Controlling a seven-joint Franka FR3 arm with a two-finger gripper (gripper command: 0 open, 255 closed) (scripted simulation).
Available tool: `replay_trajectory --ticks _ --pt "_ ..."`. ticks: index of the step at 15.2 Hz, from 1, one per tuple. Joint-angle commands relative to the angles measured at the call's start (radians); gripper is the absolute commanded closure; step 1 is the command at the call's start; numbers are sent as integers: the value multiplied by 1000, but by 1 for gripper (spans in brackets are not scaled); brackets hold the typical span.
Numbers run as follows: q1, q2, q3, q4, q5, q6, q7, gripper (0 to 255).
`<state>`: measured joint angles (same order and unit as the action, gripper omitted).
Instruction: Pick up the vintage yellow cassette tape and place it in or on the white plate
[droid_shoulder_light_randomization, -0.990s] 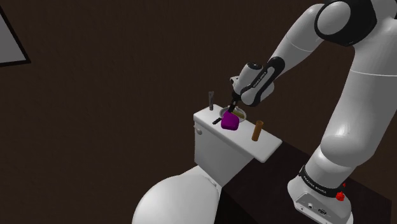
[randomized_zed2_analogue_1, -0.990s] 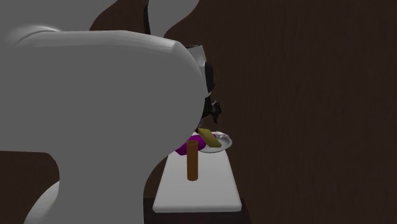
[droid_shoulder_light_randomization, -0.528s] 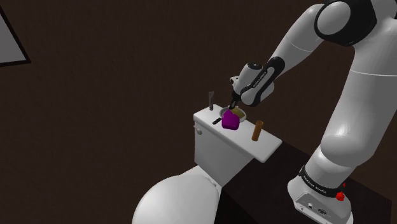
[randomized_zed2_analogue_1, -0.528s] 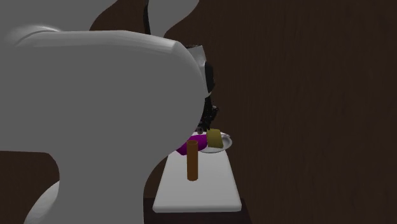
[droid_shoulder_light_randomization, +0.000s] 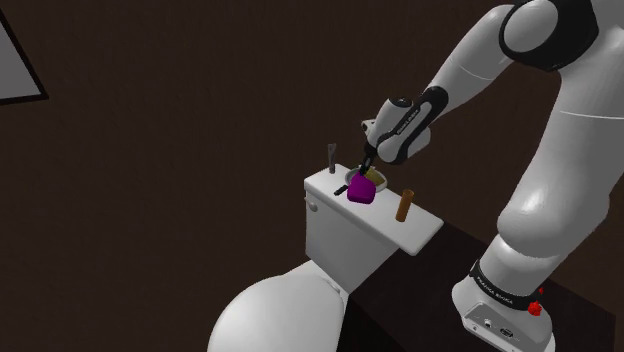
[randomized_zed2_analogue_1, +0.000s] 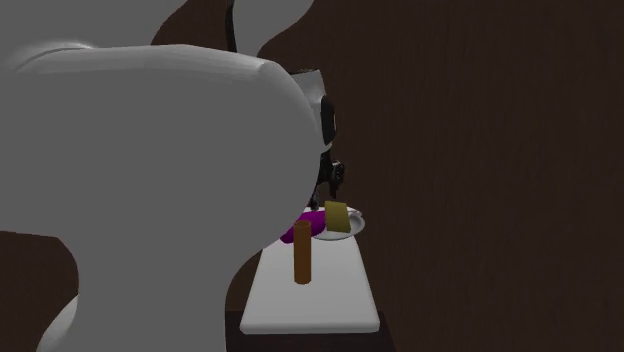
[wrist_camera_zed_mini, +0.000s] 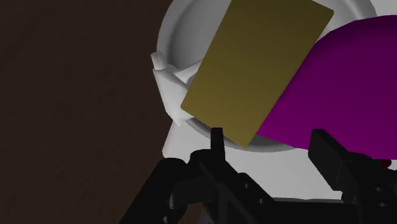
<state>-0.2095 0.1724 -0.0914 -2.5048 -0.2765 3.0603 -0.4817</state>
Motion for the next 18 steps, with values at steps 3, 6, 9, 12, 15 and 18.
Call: replay_trajectory --ticks 3,6,9,12,15,18 --pt "-765 9 645 102 785 -333 -636 0" --pt "-709 52 601 112 789 -296 -641 0" --pt "-703 102 605 122 769 -255 -629 0" --pt "-704 129 610 128 754 -234 -619 0" --pt "-718 131 623 127 743 -232 -611 0" --pt "-740 134 643 126 725 -229 -598 0"
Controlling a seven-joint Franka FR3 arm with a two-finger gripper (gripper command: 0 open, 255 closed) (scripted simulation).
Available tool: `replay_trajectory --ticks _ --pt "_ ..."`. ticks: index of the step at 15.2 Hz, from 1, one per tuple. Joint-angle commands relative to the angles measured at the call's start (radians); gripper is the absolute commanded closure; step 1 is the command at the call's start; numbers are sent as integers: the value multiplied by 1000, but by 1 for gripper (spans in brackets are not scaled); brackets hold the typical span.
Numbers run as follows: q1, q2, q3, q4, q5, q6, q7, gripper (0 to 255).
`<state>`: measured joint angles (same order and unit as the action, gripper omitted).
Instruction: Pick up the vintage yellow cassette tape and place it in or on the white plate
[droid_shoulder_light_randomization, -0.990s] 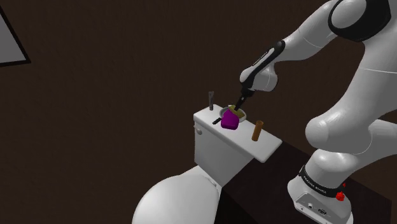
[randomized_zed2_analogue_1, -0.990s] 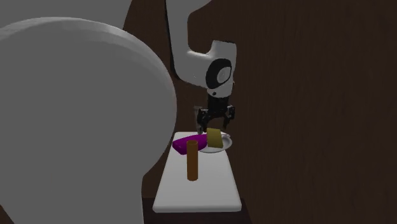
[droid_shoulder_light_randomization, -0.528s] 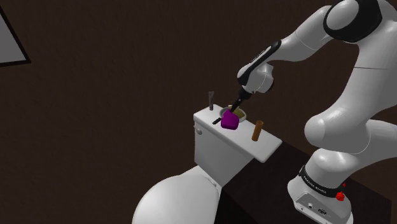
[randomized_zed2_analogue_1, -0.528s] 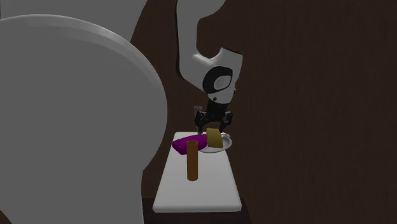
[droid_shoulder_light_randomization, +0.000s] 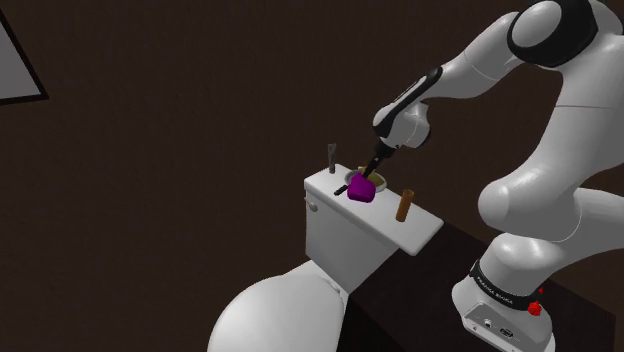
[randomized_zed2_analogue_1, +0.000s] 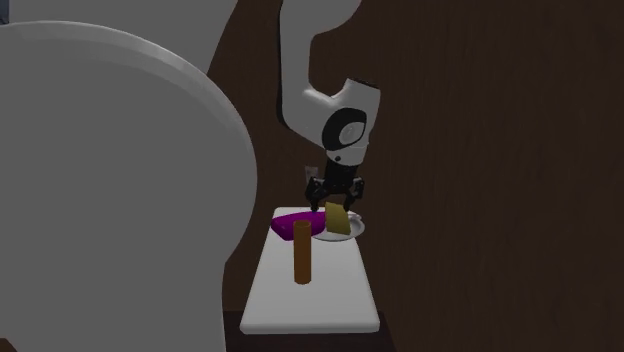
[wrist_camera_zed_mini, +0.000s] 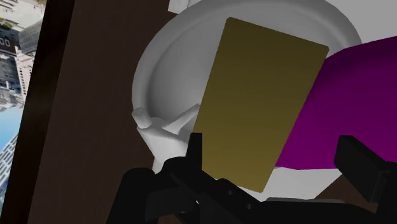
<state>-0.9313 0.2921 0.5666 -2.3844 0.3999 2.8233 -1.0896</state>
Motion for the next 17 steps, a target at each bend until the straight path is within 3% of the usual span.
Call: replay_trajectory --ticks 1,2,10,17 --pt "-27 16 -7 5 41 10 15 0" --pt "-24 15 -4 1 43 13 18 255" --pt "-30 4 6 -12 55 16 12 255" --pt "-74 -66 38 2 43 -68 38 255"
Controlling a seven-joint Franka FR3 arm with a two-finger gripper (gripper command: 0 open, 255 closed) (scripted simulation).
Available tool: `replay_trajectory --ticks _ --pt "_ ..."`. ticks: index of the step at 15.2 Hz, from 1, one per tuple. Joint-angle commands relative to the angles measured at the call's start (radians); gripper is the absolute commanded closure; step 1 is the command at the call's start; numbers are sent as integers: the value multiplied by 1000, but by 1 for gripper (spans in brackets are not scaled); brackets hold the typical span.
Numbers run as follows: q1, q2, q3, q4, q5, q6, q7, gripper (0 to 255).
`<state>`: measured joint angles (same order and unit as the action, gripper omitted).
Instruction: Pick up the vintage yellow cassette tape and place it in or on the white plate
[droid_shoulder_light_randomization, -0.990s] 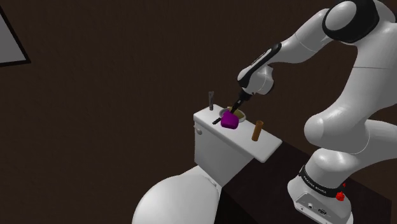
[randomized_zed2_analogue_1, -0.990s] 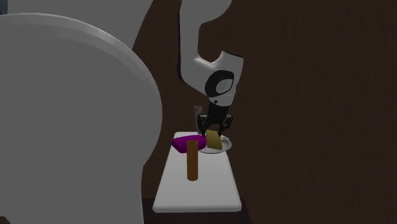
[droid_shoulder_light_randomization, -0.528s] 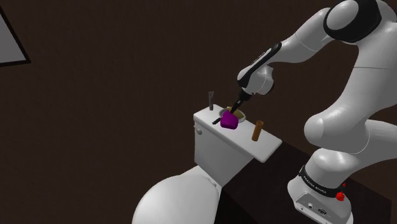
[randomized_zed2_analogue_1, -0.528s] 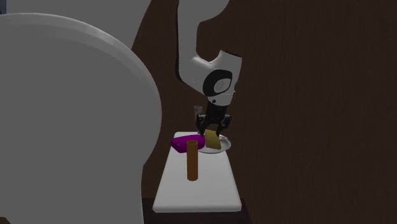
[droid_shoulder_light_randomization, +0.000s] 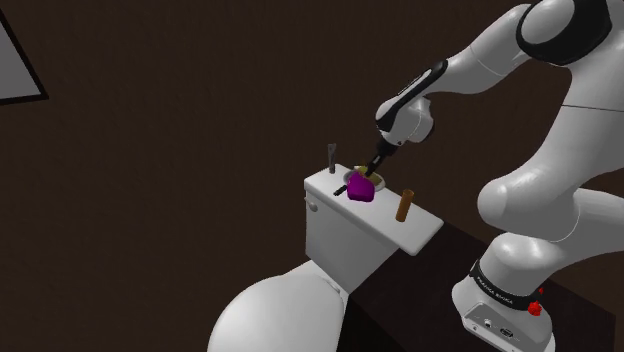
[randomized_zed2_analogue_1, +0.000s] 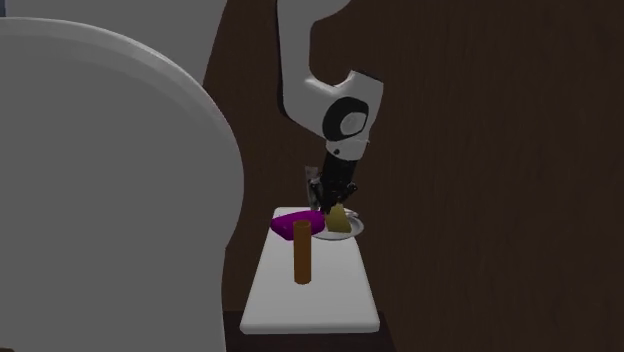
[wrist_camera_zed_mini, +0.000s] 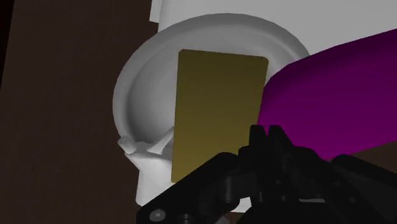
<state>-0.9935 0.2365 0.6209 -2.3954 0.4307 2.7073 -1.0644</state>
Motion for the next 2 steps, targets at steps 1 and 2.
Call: replay_trajectory --ticks 1,2 --pt "-16 -24 -13 14 16 34 14 255" --pt "-17 -39 -12 15 20 20 14 255"
